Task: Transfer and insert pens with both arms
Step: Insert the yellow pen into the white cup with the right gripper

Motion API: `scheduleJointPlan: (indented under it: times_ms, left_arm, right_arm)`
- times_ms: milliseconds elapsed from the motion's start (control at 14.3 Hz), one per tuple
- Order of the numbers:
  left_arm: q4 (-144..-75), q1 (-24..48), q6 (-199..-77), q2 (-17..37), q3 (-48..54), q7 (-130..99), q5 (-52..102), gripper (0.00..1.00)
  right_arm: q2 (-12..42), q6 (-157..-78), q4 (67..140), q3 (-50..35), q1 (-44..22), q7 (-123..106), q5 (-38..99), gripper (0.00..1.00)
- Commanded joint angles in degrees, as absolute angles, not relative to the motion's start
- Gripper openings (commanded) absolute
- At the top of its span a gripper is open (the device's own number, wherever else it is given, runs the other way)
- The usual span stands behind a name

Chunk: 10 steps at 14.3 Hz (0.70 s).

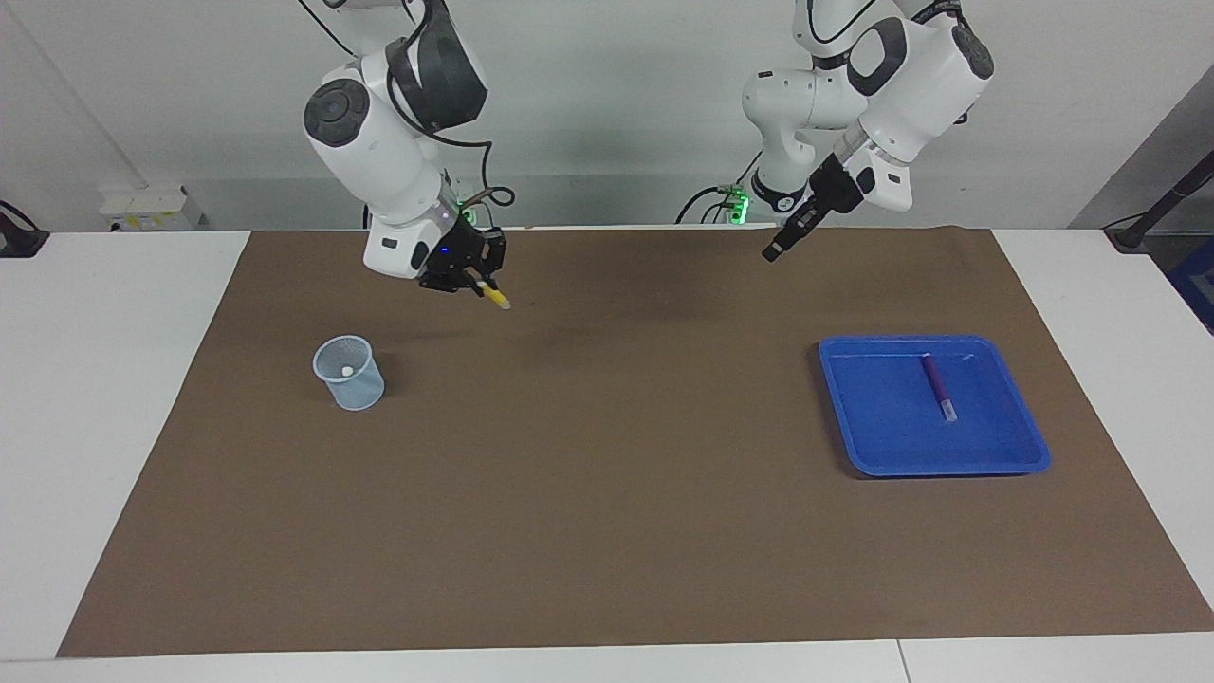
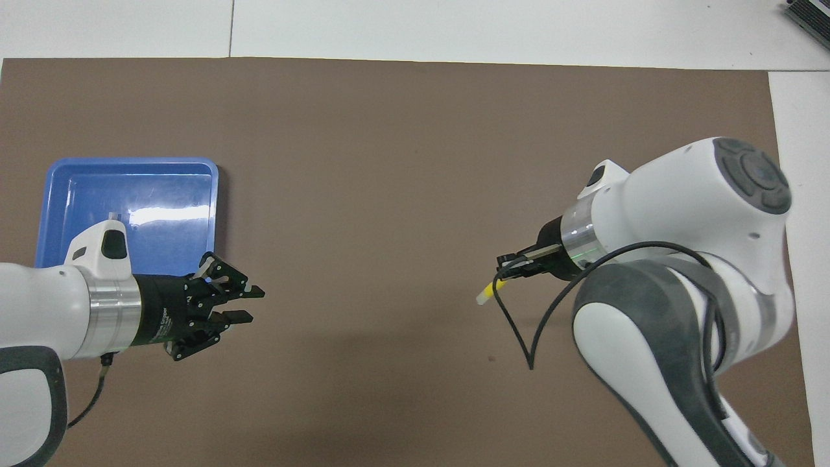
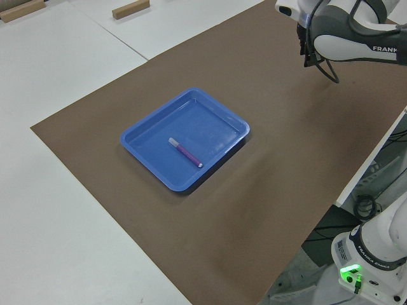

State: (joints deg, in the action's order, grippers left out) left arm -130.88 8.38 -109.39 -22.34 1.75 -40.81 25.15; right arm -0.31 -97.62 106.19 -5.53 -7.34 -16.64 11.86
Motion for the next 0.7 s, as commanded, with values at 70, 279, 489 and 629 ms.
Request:
scheduleJointPlan:
  times_ms: [70, 279, 489, 629]
  left_arm:
    - [-131.57, 0.11, -104.25, -24.52, 2.02, -20.09, 21.02, 0.41]
    - [-131.14, -3.51, -102.57, -24.52, 1.76, -7.33, 15.66, 0.43]
    - [-130.43, -5.71, -103.53, -24.00, 1.67, -0.37, 11.17, 0.43]
    - [-130.26, -8.33, -104.76, -23.47, 1.67, 3.93, 9.50, 0.45]
  right_arm:
    - [-0.44, -94.83, 103.54, -6.42, -5.54, -36.15, -3.38, 0.00]
    - [-0.61, -99.04, 105.02, -6.42, -5.54, -45.60, -12.81, 0.00]
    - [-1.49, -105.89, 109.15, -6.42, -1.60, -50.17, -14.06, 0.00]
    - [-1.93, -107.31, 111.17, -6.50, -0.36, -50.45, -13.28, 0.00]
